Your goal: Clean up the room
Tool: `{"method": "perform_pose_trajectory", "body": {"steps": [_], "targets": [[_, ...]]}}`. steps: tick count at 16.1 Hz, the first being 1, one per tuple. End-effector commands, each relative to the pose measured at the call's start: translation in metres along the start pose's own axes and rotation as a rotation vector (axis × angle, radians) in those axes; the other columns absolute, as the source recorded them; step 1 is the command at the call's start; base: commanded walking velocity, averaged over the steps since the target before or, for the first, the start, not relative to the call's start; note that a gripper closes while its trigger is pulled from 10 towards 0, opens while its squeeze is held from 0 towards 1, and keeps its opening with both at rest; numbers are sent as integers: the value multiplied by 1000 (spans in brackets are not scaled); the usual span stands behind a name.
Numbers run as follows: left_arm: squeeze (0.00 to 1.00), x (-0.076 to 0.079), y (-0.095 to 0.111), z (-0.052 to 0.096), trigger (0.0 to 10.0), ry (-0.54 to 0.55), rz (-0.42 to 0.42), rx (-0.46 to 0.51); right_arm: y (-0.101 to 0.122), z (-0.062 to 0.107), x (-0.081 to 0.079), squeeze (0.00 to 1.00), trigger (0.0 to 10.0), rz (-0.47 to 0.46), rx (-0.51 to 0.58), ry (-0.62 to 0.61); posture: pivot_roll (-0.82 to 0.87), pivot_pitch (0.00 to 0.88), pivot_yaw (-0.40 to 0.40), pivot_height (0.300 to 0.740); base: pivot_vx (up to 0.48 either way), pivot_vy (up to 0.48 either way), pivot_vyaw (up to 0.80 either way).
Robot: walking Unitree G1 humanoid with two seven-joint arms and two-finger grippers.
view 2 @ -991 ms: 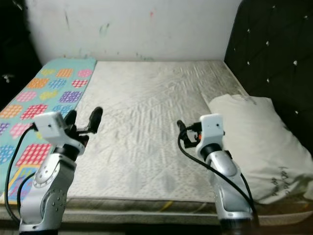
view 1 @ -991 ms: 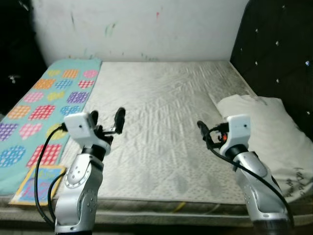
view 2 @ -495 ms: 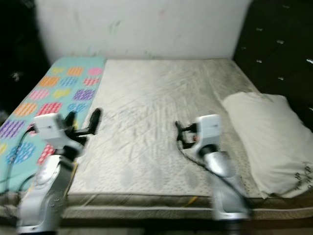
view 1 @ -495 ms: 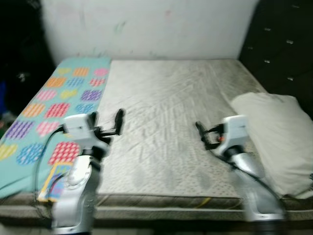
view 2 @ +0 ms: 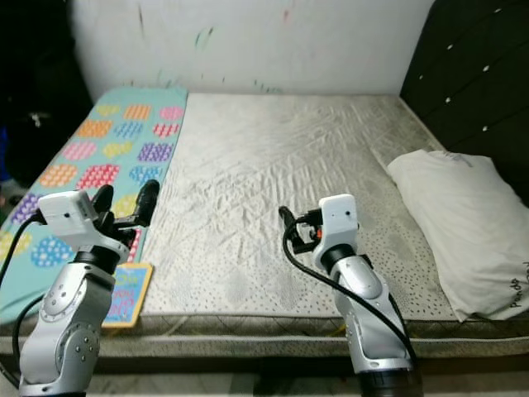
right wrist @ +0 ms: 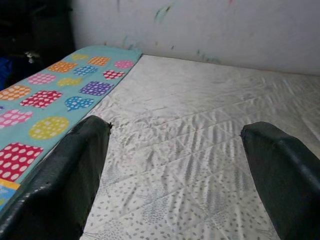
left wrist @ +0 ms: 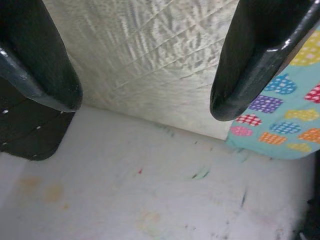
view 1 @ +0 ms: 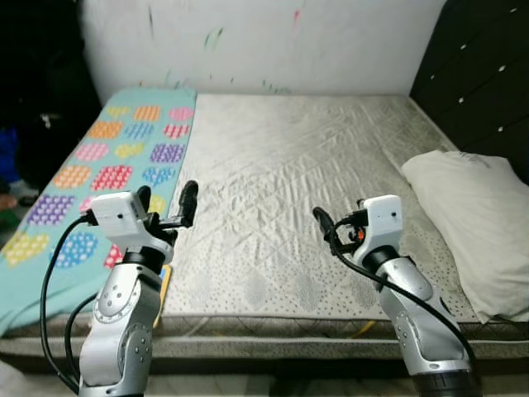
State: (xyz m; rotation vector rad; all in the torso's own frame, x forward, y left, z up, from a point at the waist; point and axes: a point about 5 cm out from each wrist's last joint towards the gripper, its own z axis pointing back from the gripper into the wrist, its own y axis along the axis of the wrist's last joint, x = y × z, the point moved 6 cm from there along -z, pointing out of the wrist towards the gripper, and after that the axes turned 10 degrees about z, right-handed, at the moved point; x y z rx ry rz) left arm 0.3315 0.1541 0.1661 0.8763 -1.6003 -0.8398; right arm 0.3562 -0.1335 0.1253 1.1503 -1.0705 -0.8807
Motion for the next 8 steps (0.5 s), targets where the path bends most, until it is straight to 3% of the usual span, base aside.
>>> {"method": "perform_pose_trajectory", "body": {"steps": [1,8], "targets": [[0,7,2,-1,10000,-30,3,5,7,0,6,0,10000,17,21,-16,-60,0,18,740,262,0,0],[0,7,3,-2,10000,-31,7,11,7,-1,6,0,10000,21,21,-21,-59,0,17,740,287,0,0]]}}
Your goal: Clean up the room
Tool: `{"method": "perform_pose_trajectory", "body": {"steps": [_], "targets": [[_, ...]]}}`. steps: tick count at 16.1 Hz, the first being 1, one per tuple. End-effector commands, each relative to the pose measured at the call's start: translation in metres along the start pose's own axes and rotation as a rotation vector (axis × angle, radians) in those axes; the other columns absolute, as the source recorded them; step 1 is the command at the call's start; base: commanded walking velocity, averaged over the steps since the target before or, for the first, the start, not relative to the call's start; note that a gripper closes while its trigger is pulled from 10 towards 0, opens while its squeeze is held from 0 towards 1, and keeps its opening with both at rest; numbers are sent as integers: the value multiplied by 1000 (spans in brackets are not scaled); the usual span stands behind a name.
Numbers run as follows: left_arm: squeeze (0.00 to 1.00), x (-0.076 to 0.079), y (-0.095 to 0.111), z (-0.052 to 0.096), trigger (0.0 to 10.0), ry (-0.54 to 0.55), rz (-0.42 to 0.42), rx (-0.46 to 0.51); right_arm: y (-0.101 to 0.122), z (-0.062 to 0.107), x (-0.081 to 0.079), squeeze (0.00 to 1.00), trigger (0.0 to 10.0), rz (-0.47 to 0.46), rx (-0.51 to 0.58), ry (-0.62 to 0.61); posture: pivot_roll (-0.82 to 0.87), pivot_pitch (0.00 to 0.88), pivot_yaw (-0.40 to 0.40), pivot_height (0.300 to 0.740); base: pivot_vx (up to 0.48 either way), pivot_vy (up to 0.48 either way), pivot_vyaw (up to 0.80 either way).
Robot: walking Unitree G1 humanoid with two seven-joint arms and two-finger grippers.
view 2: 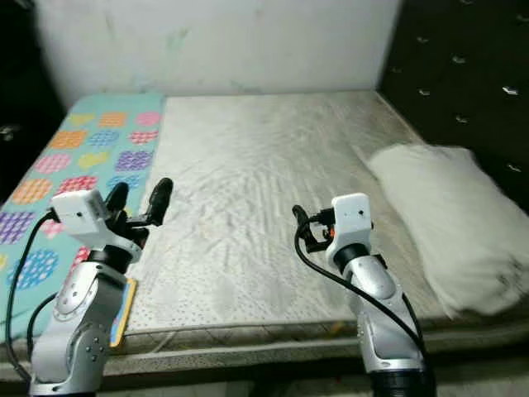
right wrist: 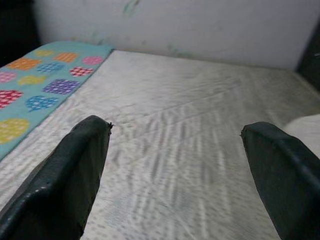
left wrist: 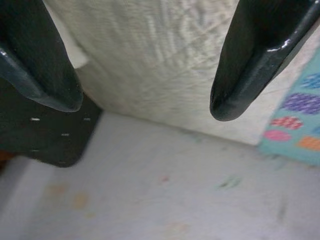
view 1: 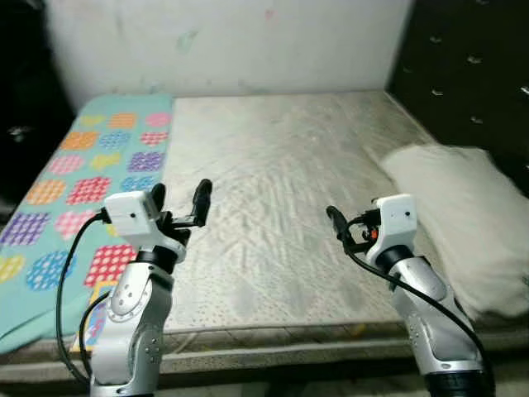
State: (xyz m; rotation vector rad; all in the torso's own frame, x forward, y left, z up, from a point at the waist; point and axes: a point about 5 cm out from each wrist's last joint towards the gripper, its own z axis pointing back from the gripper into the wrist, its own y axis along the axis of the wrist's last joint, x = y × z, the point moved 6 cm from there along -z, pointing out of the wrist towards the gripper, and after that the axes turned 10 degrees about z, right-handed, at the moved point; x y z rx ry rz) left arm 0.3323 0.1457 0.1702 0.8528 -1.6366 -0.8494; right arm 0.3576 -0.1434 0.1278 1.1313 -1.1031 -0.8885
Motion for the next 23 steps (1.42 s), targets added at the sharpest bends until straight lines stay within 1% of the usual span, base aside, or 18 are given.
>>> {"method": "perform_pose_trajectory", "body": {"steps": [1,4,7,10,11,14,23], "targets": [[0,-2,4,0,10000,6,-9,11,6,-2,-4,0,10000,6,21,9,-58,0,16,740,292,0,0],[0,-6,1,0,10000,32,-6,0,5,-2,-2,0,10000,10,19,3,-58,0,17,740,95,0,0],[0,-14,-2,0,10000,83,-5,-11,2,-1,1,0,10000,15,11,-7,-58,0,17,740,0,0,0],[0,-14,-1,0,10000,77,-3,-8,1,-1,2,0,10000,18,9,-13,-58,0,18,740,0,0,0],[0,-12,-1,-1,10000,71,-4,-9,1,-1,3,0,10000,19,5,-16,-57,0,18,740,0,480,0],[0,-12,-1,-1,10000,74,0,-11,0,-1,3,0,10000,19,5,-18,-58,0,18,740,0,480,-744],[0,-14,0,-2,10000,94,15,-1,2,-2,3,0,10000,41,13,-10,-59,0,14,740,0,480,0]]}}
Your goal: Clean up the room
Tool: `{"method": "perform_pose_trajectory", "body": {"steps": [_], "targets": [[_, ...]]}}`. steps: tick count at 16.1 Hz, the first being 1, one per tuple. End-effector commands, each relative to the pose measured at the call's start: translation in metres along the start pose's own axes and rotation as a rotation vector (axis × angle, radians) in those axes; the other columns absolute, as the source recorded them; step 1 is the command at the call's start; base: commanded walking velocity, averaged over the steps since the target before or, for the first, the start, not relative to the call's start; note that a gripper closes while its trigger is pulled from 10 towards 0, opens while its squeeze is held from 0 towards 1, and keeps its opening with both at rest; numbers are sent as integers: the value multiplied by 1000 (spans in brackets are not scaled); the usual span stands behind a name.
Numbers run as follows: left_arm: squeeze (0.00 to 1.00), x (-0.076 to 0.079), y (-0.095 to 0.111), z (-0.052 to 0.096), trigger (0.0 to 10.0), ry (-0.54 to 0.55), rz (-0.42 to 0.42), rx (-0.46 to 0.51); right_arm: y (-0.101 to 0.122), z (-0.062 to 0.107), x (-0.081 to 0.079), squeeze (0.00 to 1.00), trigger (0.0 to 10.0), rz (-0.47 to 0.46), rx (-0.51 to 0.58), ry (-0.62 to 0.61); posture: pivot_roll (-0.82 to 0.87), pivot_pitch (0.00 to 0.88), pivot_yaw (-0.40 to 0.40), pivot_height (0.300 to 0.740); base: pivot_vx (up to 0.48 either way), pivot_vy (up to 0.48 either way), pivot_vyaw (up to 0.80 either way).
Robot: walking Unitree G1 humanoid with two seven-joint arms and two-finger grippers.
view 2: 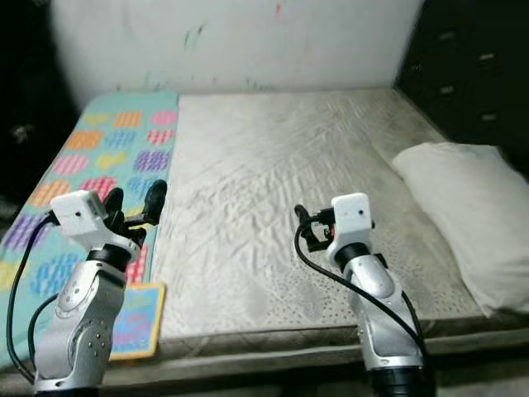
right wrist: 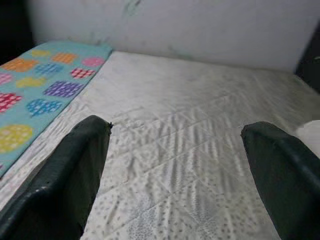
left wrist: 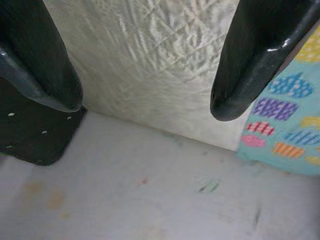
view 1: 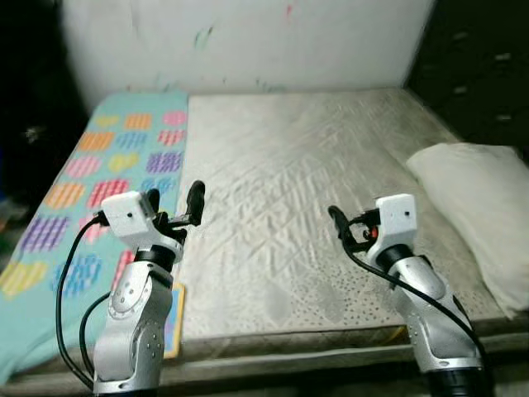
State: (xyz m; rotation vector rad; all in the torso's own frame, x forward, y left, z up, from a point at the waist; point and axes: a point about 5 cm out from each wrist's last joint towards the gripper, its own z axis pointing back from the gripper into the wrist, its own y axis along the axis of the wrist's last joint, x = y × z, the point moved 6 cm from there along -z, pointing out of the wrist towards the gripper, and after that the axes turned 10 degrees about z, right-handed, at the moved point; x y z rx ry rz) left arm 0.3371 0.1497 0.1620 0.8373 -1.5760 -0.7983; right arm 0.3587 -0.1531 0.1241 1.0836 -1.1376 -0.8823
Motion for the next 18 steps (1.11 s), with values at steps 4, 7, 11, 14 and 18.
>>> {"method": "perform_pose_trajectory", "body": {"steps": [4,7,11,14,18], "targets": [[0,-6,4,0,10000,20,-17,9,8,-5,-1,0,10000,51,34,29,-60,0,16,740,0,480,0],[0,-5,3,0,10000,19,-16,6,10,-6,1,0,10000,64,37,29,-60,0,15,740,0,480,0],[0,-6,2,1,10000,24,-15,-2,8,-4,-5,0,10000,76,42,44,-60,0,17,740,0,480,0],[0,-1,5,0,10000,1,-27,17,8,-5,-4,0,10000,85,44,45,-62,0,17,740,0,160,0],[0,1,6,0,10000,-9,-20,19,10,-5,-7,0,10000,100,52,57,-61,0,16,740,0,0,0]]}}
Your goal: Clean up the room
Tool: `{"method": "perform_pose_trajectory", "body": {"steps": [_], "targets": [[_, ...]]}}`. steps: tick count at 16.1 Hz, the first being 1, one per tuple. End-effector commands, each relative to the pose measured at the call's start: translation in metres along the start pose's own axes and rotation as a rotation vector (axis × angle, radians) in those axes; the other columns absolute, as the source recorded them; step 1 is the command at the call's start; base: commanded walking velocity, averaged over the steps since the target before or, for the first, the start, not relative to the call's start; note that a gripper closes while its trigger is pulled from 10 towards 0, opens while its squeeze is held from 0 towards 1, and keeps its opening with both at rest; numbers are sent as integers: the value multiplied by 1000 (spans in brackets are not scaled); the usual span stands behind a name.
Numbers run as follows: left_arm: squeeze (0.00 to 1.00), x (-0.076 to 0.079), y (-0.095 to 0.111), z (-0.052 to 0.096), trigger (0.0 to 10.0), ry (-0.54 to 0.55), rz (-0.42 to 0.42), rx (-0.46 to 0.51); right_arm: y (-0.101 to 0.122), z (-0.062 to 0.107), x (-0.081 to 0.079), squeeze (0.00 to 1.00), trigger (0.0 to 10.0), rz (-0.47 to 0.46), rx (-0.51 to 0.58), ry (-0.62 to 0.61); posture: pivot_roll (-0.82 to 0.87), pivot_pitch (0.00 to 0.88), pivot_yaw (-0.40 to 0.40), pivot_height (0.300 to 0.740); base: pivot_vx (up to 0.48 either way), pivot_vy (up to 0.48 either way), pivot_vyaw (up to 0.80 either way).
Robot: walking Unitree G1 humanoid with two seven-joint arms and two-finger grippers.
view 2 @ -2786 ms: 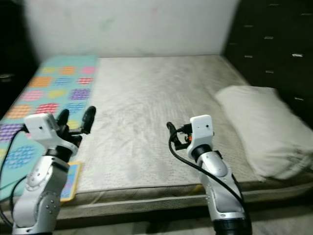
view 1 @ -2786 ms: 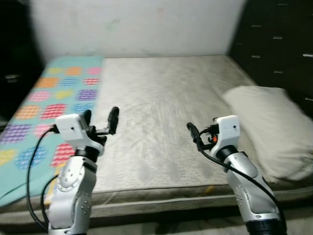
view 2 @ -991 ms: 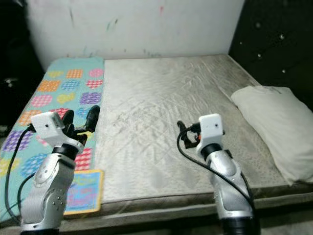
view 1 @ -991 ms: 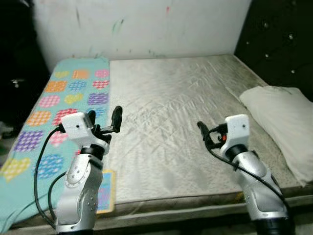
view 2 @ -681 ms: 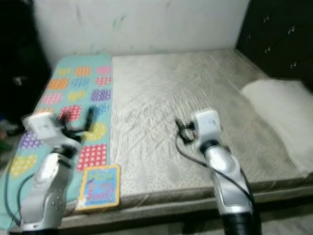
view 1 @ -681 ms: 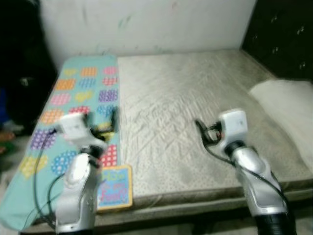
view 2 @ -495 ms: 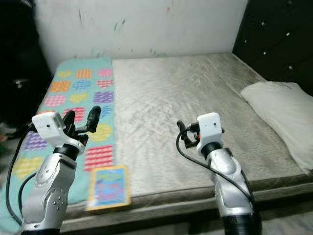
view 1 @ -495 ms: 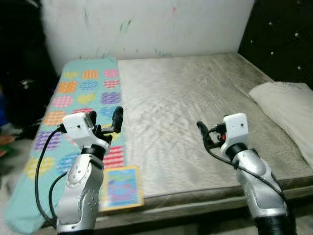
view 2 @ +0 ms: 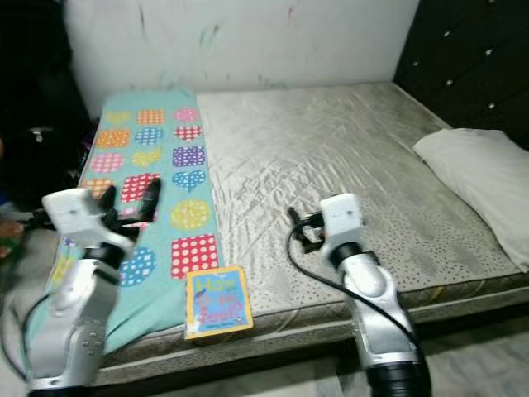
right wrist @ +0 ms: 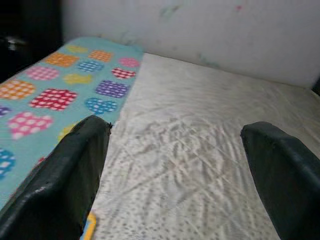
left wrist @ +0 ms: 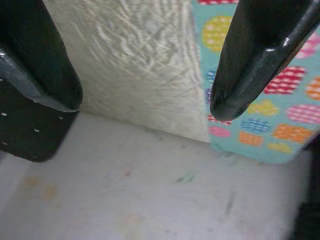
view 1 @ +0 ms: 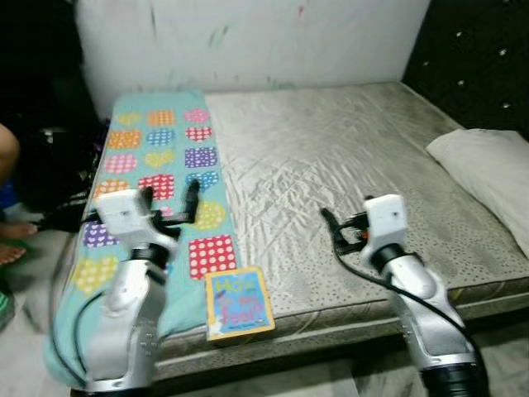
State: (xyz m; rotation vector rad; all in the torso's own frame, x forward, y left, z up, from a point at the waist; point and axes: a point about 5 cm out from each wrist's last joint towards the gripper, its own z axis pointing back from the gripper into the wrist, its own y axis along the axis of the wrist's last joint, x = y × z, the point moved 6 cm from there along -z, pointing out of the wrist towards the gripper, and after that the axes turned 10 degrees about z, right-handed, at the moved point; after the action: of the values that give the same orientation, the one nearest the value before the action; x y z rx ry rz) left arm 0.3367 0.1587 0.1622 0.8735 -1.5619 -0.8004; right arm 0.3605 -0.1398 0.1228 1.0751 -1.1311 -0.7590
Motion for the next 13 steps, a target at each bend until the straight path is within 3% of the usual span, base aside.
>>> {"method": "perform_pose_trajectory", "body": {"steps": [1,11,13], "targets": [[0,9,2,0,10000,-28,9,9,8,1,4,0,10000,29,28,-3,-62,0,16,740,0,0,0],[0,13,2,0,10000,-48,17,11,9,1,2,0,10000,41,36,2,-67,5,18,740,0,0,0],[0,13,2,0,10000,-50,18,10,9,2,1,0,10000,42,37,4,-67,5,18,740,251,0,0]]}}
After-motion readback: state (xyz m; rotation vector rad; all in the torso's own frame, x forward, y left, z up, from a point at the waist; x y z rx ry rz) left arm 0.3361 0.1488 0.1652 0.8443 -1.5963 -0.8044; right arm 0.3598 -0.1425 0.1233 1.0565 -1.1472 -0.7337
